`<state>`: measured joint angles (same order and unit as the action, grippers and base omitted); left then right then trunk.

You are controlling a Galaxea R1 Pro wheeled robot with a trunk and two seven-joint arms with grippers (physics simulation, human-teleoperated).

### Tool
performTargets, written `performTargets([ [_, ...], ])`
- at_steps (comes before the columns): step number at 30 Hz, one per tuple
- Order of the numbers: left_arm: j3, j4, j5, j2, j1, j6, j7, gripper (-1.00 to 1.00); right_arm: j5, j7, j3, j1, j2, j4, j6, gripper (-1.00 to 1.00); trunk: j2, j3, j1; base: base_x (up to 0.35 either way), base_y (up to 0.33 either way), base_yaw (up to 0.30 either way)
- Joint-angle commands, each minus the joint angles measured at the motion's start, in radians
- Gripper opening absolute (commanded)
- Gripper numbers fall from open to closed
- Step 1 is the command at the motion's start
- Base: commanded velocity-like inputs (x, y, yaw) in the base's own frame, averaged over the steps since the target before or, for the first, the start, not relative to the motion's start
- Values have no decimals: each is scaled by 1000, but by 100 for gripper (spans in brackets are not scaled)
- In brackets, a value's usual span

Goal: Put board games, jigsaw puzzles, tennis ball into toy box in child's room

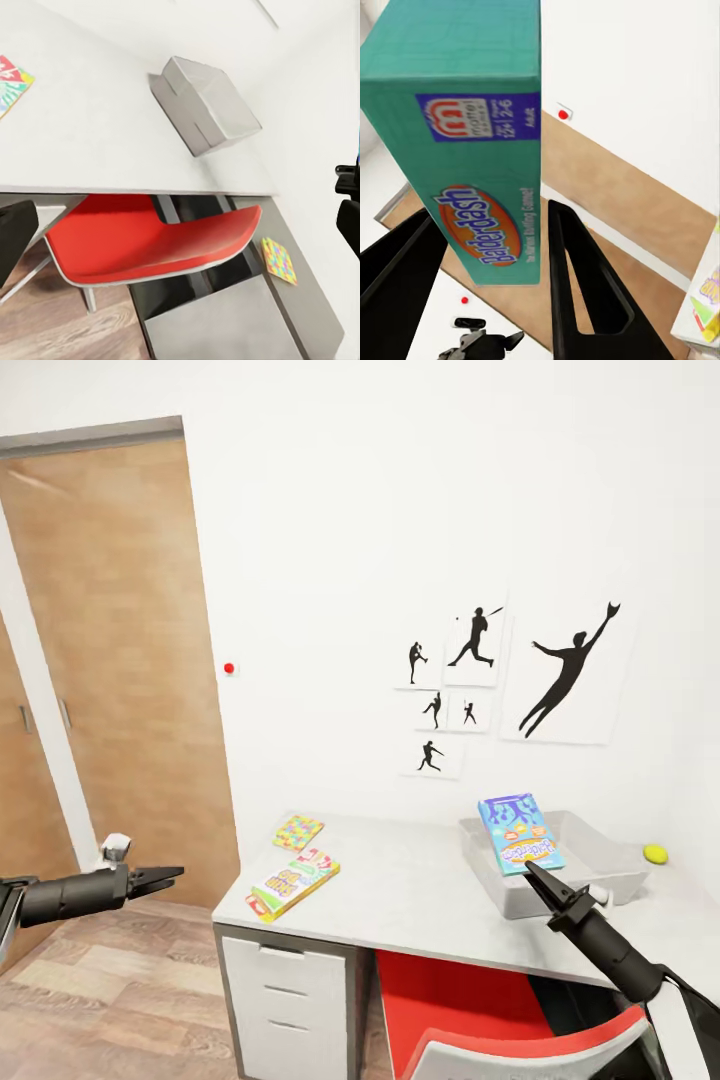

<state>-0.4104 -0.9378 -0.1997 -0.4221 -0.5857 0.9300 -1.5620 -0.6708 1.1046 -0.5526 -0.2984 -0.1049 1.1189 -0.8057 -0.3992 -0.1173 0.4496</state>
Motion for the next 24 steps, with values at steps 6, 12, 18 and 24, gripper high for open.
performTargets([
  [6,-2,-1,-11,0,0,10,-9,100,-5,1,0,-1,0,-1,-7,-100,-1,-2,0,6,-2,-281],
  [12,-2,-1,-11,0,0,10,-9,100,-6,1,-1,-1,0,-1,-6,-100,-1,-4,0,8,0,-281],
  [18,-2,-1,-11,-1,0,8,-9,100,-4,1,-1,-1,1,-1,-6,-100,-1,-5,0,184,0,-281],
  [24,-2,-1,-10,-1,0,6,-9,100,-4,1,-2,-1,1,-1,-5,-100,-1,-3,0,315,0,-224],
])
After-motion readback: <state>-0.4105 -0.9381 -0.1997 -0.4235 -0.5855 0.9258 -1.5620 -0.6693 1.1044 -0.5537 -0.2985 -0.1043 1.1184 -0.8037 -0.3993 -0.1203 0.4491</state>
